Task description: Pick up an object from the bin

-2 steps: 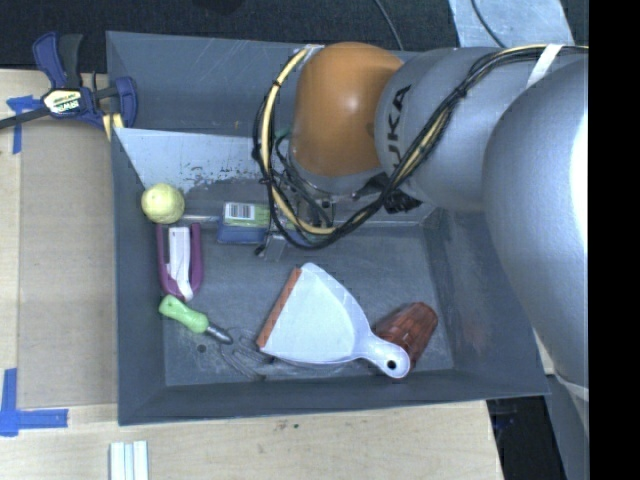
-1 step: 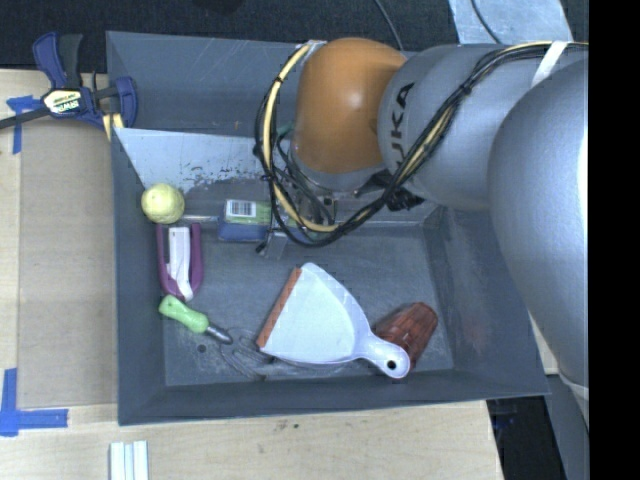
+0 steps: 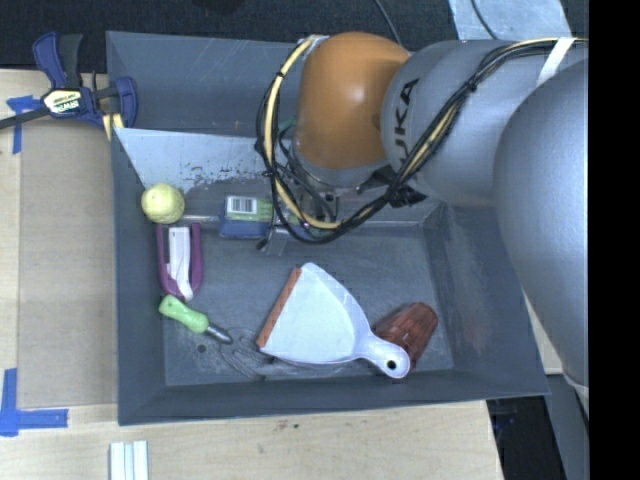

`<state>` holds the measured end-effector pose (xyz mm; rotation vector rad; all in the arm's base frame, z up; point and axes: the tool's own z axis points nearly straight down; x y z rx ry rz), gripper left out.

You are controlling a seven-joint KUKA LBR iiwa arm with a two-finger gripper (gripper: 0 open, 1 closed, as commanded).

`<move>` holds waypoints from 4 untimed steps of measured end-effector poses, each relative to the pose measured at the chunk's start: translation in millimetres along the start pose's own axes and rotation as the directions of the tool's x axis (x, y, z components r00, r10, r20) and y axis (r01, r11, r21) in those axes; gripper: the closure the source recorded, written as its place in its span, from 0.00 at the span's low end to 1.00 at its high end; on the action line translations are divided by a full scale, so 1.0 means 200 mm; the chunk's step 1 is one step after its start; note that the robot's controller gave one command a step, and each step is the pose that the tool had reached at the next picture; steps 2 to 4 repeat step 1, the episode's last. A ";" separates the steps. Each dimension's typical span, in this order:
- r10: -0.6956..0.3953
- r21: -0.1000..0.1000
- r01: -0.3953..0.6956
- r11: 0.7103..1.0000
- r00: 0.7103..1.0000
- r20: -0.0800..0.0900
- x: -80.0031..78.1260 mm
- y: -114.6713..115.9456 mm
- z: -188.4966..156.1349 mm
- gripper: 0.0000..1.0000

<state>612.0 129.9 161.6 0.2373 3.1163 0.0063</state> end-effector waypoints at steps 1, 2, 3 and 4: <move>0.001 -0.001 -0.001 1.000 1.000 0.003 0.00 0.00 -0.01 1.00; 0.001 -0.001 -0.001 1.000 1.000 0.003 0.00 0.00 -0.01 1.00; 0.001 -0.001 -0.001 1.000 1.000 0.003 0.00 0.00 -0.01 1.00; 0.001 -0.001 -0.001 1.000 1.000 0.003 0.00 0.00 -0.01 1.00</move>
Offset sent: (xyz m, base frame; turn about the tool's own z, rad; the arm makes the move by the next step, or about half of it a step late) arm 0.0004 0.0000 0.0098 0.0008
